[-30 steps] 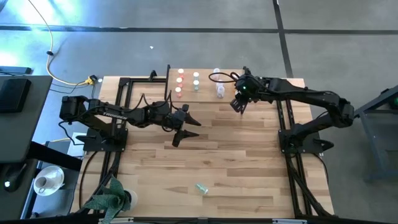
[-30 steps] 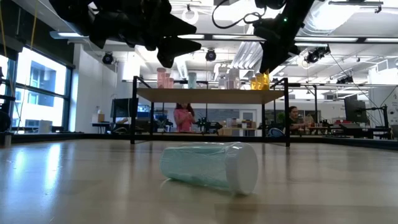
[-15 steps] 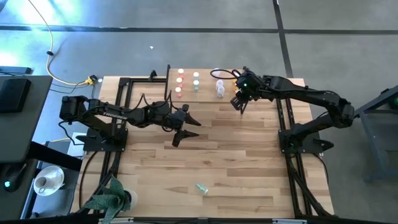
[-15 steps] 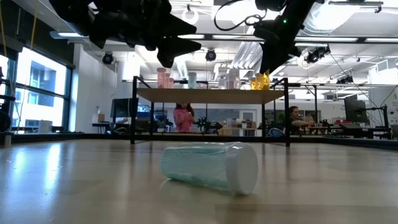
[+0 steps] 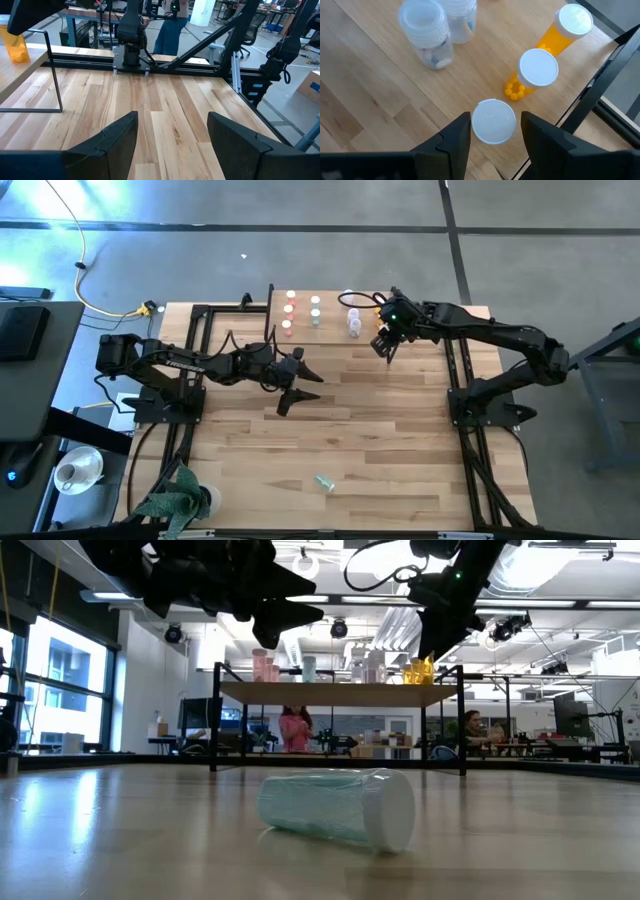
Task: Pick and place medicine bottles onto shelf by color
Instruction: Put the orange pill bottle on the shelf aligned with the other orange pill bottles, then put the green pill bottle on the shelf aligned with the other green pill bottles
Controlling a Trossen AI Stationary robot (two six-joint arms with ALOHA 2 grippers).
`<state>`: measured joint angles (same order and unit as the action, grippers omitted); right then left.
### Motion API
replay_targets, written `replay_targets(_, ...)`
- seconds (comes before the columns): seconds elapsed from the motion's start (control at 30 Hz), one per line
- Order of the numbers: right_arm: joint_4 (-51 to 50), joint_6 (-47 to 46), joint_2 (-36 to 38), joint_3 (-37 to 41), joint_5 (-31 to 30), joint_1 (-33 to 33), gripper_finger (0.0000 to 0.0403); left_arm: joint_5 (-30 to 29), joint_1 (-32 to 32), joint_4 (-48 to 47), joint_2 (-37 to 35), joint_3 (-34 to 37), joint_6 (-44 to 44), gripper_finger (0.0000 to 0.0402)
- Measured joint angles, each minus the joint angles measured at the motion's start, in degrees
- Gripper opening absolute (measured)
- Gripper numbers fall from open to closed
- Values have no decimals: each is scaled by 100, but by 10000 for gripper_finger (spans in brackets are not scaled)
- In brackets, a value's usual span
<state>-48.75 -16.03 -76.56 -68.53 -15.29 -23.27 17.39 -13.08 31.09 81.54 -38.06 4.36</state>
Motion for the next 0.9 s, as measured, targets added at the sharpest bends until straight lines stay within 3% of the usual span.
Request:
replay_targets(0.3,10,84,204,-118,-4,2,167,0,0,0,0,-2,0,227)
replay_targets(0.57,-363,59,287,-529,502,140,167,0,12,-72,2,-2,-2,227)
replay_targets(0.73,-511,144,286,-531,899,599,167,0,103,-329,4,-2,-29,227)
replay_targets(0.9,-840,87,285,-529,925,1310,167,0,320,-561,4,-4,-359,227)
